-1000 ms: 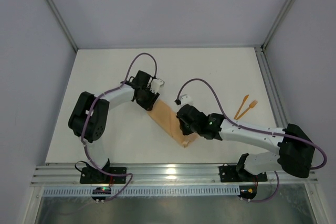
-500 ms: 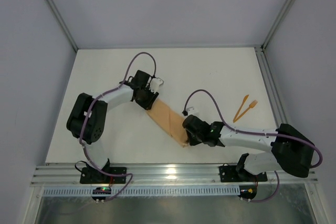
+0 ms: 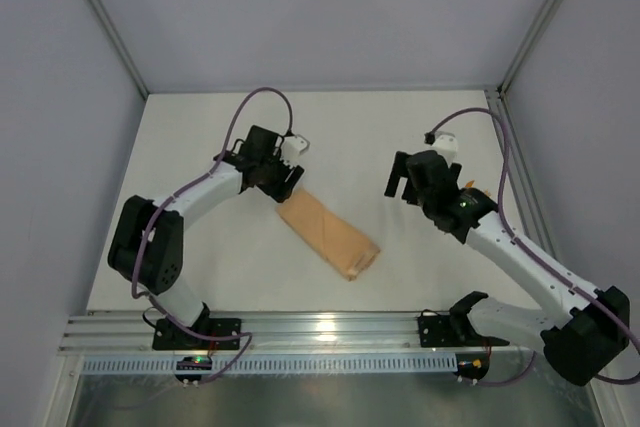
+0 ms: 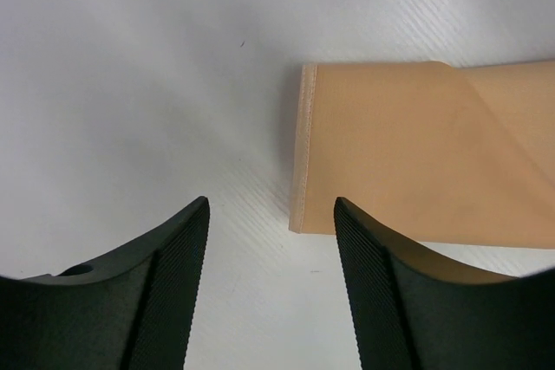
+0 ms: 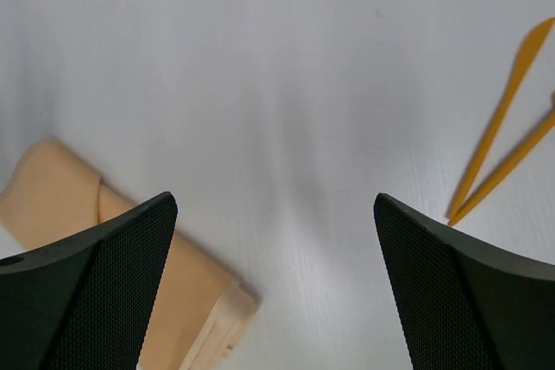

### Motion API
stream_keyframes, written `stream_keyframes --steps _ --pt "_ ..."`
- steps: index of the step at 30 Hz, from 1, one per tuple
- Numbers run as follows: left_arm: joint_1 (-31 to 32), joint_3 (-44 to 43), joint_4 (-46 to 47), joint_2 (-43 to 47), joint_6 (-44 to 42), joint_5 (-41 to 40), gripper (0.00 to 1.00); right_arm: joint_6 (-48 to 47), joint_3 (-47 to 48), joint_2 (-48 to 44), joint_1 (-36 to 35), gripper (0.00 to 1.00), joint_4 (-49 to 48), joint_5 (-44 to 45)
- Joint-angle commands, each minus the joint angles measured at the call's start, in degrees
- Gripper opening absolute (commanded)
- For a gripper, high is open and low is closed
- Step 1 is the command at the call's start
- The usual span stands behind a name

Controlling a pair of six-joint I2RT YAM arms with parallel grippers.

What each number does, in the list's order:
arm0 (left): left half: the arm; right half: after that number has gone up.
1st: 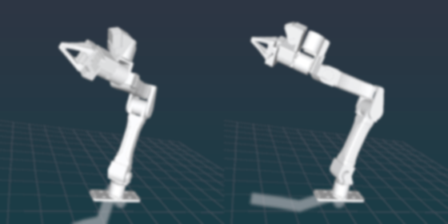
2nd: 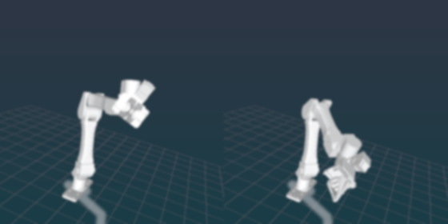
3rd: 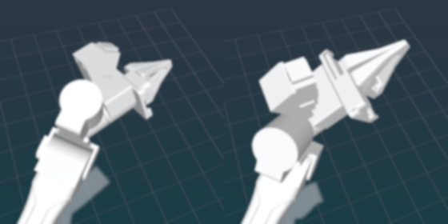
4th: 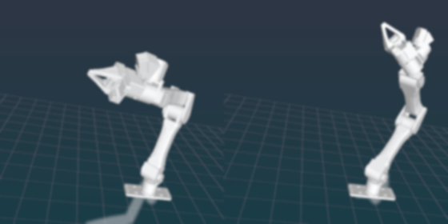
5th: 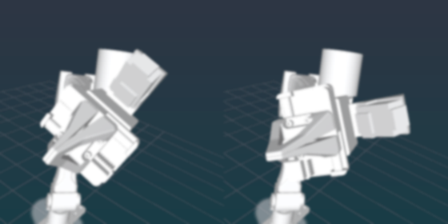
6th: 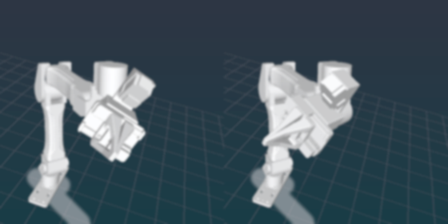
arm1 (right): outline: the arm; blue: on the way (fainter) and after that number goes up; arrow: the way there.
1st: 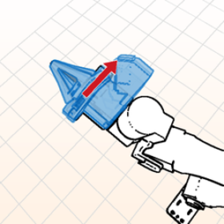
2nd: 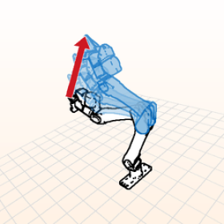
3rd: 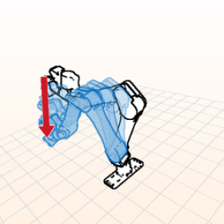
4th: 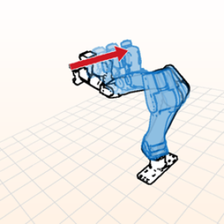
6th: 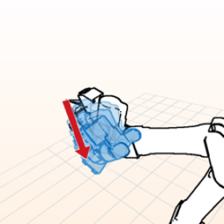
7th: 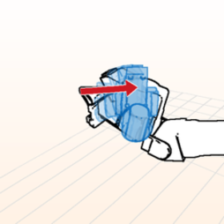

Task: Fold the napkin into a case and place the utensils inside
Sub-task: Pick up the fork from the corner of the board.

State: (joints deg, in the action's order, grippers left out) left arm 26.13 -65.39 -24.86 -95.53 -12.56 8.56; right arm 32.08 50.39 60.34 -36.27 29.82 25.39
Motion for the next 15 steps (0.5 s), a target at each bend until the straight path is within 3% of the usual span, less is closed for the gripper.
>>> stream_keyframes --steps 1,2,7,11,15 --pt "0.15 -1.06 1.04 4.29 -0.54 -0.12 0.64 -1.74 4.18 4.07 8.73 0.99 2.52 4.77" --pt "0.15 -1.23 1.04 4.82 -0.45 -0.29 0.64 -1.58 4.88 4.87 11.81 0.99 2.52 2.76" --pt "0.06 -1.24 0.25 9.38 -0.71 -2.66 0.65 8.69 2.44 7.43 31.57 0.46 5.17 -0.85" --pt "0.06 -0.62 -0.19 12.28 -1.76 -4.42 0.65 8.53 -3.80 6.98 37.74 0.38 0.85 -1.13" --pt "0.06 -0.18 -0.19 13.87 -2.30 -4.60 0.66 7.14 -1.35 16.36 42.25 0.31 3.05 -4.20"
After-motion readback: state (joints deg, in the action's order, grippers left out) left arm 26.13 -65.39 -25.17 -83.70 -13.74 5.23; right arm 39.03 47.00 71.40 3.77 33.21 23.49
